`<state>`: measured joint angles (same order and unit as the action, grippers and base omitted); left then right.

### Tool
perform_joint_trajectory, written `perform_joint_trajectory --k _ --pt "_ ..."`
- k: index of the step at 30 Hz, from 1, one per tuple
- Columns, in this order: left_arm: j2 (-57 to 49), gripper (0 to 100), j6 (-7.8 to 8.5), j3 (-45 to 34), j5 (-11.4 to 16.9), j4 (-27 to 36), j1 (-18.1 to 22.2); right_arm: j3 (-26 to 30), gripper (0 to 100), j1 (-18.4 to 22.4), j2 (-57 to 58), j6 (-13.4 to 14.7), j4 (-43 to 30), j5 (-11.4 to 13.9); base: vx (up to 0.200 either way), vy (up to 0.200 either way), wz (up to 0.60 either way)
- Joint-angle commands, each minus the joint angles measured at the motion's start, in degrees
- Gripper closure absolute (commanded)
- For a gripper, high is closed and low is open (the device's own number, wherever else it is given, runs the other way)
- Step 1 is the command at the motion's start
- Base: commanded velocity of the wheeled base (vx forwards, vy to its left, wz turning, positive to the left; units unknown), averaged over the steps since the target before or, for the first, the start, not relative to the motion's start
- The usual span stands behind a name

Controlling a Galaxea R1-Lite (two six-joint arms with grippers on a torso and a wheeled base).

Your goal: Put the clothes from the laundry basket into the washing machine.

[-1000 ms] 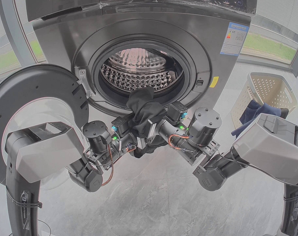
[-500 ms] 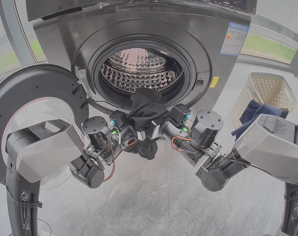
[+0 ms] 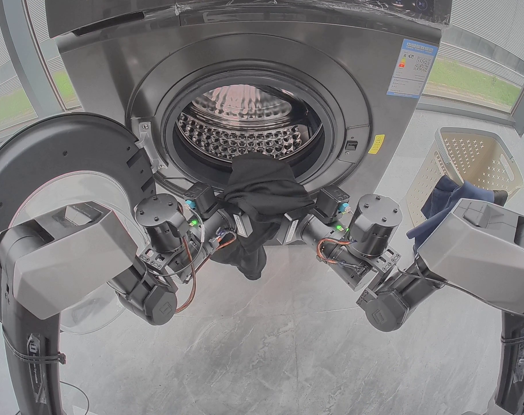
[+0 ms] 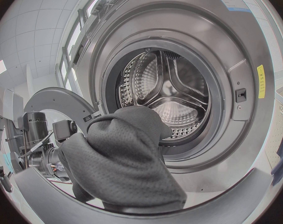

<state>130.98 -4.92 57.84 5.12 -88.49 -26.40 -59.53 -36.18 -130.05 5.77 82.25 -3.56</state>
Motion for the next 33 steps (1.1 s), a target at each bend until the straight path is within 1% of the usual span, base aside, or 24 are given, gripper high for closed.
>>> perform_joint_trajectory --k 1,2,3,5,6,7,9,10,11,14,15,16,17,19,20,21,22,25,26,27,30,31,32,33 --pt "-0.9 100 -0.08 0.0 -0.3 -0.5 -0.2 0.3 100 0.1 -0.5 -0.1 -0.5 -0.3 0.000 0.000 0.00" --pt "-0.9 100 -0.08 0.0 -0.3 -0.5 -0.2 0.4 100 0.1 -0.4 -0.1 -0.6 -0.3 0.000 0.000 0.00" --pt "-0.9 100 -0.17 0.0 -0.2 -0.5 -0.3 0.9 0 0.1 -0.2 0.0 -1.3 -0.3 0.000 0.000 0.00" --pt "-0.9 100 -0.17 0.0 -0.2 -0.5 -0.3 1.0 0 0.1 -0.2 0.0 -1.3 -0.3 0.000 0.000 0.00" --pt "-1.0 100 -0.17 0.1 -0.2 -0.5 -0.4 1.5 0 0.1 0.3 1.2 -1.1 -0.3 0.000 0.000 0.00" --pt "-1.2 100 -0.26 0.1 -0.2 -0.5 -0.4 1.9 0 0.3 0.6 1.2 -1.1 -0.3 0.000 0.000 0.00" --pt "-2.0 100 -0.35 -0.4 -0.4 -0.4 -0.3 4.9 0 0.5 2.1 0.6 -0.6 0.0 0.000 0.000 0.00" --pt "-2.9 100 -0.52 -1.1 -0.6 -0.4 -0.4 9.0 0 0.5 4.6 -0.1 -0.6 0.6 0.000 0.000 0.00" --pt "-3.4 100 -0.88 -1.9 -0.9 -0.3 -0.5 11.9 0 0.5 6.5 -0.8 -0.5 1.1 0.000 0.000 0.00" --pt "-6.8 100 -3.07 -6.6 -1.3 -0.3 -1.3 20.8 0 0.3 10.9 -2.3 0.3 4.6 0.000 0.000 0.00" --pt "-8.0 100 -3.60 -8.4 -1.3 -0.4 -2.0 23.4 0 0.3 12.1 -2.8 0.9 5.1 0.000 0.000 0.00" --pt "-8.1 100 -3.60 -8.6 -1.3 -0.4 -2.1 24.3 0 0.3 12.6 -3.0 1.1 5.2 0.000 0.000 0.00" --pt "-10.3 100 -3.69 -11.7 -1.1 -0.5 -2.6 29.9 0 0.4 15.4 -3.7 1.2 5.5 0.000 0.000 0.00" --pt "-13.7 100 -3.69 -15.7 -1.0 -0.5 -3.1 35.8 0 0.5 17.6 -3.9 1.7 5.8 0.000 0.000 0.00" --pt "-15.4 100 -3.86 -17.5 -1.0 -0.5 -3.5 37.8 0 0.5 18.5 -3.7 1.8 5.8 0.000 0.000 0.00" --pt "-15.4 100 -3.86 -17.5 -1.0 -0.5 -3.5 37.8 0 0.5 18.5 -3.7 1.8 5.8 0.000 0.000 0.00" --pt "-19.9 100 -3.95 -22.2 -1.1 -0.4 -3.8 40.4 0 0.8 19.3 -3.3 2.7 5.8 0.000 0.000 0.00" --pt "-25.2 100 -3.86 -28.8 -1.3 -0.4 -4.5 40.3 0 2.7 18.9 -3.3 5.5 5.3 0.000 0.000 0.00" --pt "-25.6 100 -3.86 -29.5 -1.3 -0.4 -4.7 40.1 0 3.1 19.0 -3.3 5.7 5.2 0.000 0.000 0.00" --pt "-28.0 100 -3.95 -32.6 -1.3 -0.4 -5.1 39.0 0 4.4 19.0 -3.3 5.5 5.1 0.000 0.000 0.00" --pt "-31.2 100 -3.86 -39.7 -1.2 -0.4 -5.8 37.7 0 5.5 19.2 -3.0 5.4 4.2 0.000 0.000 0.00" --pt "-31.9 100 -3.86 -41.2 -1.1 -0.4 -6.1 37.6 0 5.9 19.2 -2.7 5.4 3.6 0.000 0.000 0.00" --pt "-31.9 100 -3.86 -41.2 -1.1 -0.4 -6.1 37.6 0 5.9 19.2 -2.7 5.4 3.6 0.000 0.000 0.00" --pt "-32.4 100 -3.60 -42.9 -1.2 -0.5 -6.5 37.7 0 6.6 18.9 -1.9 5.5 3.0 0.000 0.000 0.00"
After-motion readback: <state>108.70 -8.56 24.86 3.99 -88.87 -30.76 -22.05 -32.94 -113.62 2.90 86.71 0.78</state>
